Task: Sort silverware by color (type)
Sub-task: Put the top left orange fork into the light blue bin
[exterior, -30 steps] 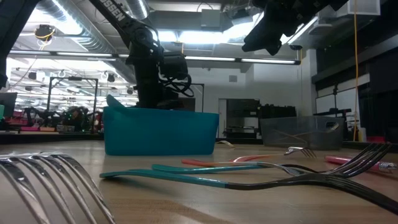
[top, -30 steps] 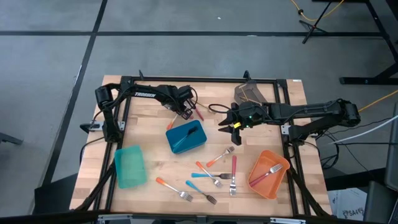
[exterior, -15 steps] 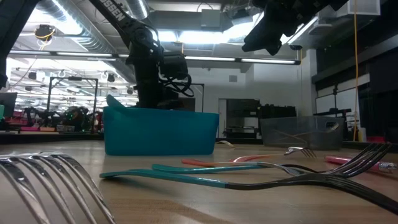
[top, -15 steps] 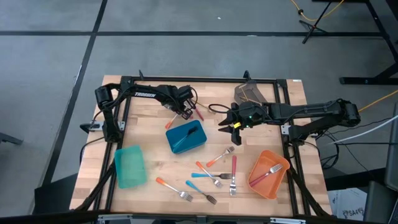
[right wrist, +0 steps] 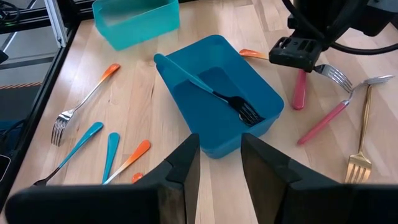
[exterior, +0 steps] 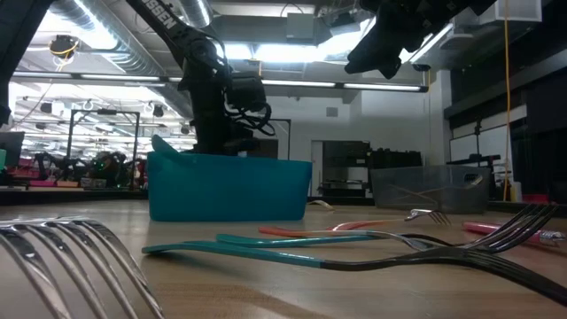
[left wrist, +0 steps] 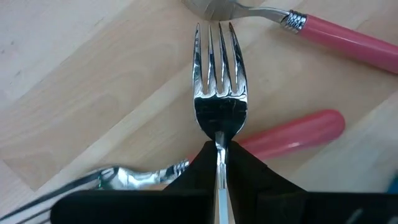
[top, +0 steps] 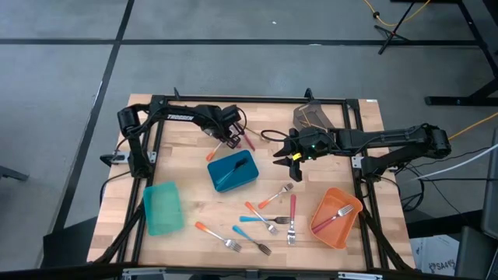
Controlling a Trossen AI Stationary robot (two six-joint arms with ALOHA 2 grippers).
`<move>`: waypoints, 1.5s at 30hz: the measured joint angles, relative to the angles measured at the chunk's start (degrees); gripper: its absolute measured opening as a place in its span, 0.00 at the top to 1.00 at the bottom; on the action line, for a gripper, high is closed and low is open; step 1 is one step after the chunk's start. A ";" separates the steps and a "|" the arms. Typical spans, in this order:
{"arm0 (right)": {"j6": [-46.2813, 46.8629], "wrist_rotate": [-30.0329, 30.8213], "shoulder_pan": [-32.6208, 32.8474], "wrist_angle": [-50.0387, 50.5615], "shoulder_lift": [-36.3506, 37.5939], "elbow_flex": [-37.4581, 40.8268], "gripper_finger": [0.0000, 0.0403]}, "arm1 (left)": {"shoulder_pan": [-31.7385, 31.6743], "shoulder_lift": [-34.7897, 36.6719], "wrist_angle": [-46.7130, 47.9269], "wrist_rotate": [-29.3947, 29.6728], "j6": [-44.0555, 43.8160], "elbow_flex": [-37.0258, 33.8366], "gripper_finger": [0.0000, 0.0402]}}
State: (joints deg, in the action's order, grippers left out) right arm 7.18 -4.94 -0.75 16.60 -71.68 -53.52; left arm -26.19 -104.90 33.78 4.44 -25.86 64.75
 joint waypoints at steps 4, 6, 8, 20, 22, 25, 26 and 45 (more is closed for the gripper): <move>0.00 0.01 -0.02 0.00 0.00 0.00 0.73 | -0.67 0.53 0.25 -2.14 0.83 0.02 0.96; 0.00 0.00 -0.01 0.00 0.00 0.00 0.73 | -0.85 0.73 -0.10 -2.52 0.86 0.04 0.96; 0.00 0.00 -0.01 0.02 0.00 0.00 0.73 | -1.08 1.27 0.47 -2.53 1.00 0.16 0.96; -0.02 -0.01 -0.02 0.32 -0.01 0.00 0.73 | -1.23 7.11 6.22 -2.21 2.50 7.34 0.96; 0.00 0.14 -0.02 0.27 -0.22 0.00 0.73 | -1.23 8.54 8.19 -2.20 2.46 9.04 0.96; 0.00 0.16 -0.02 0.21 -0.82 0.00 0.73 | -0.58 10.23 12.34 -2.11 2.23 11.64 0.96; -0.01 0.11 0.00 0.44 -1.02 0.01 0.73 | -0.36 10.96 13.89 -2.09 2.09 12.43 0.96; -0.02 0.33 0.00 0.04 -6.32 0.07 0.73 | 19.35 25.60 36.08 2.05 -24.34 16.06 0.96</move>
State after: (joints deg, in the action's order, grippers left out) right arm 7.16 -4.61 -0.75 16.64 -78.00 -53.45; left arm -6.84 -79.30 69.86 6.49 -50.20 80.82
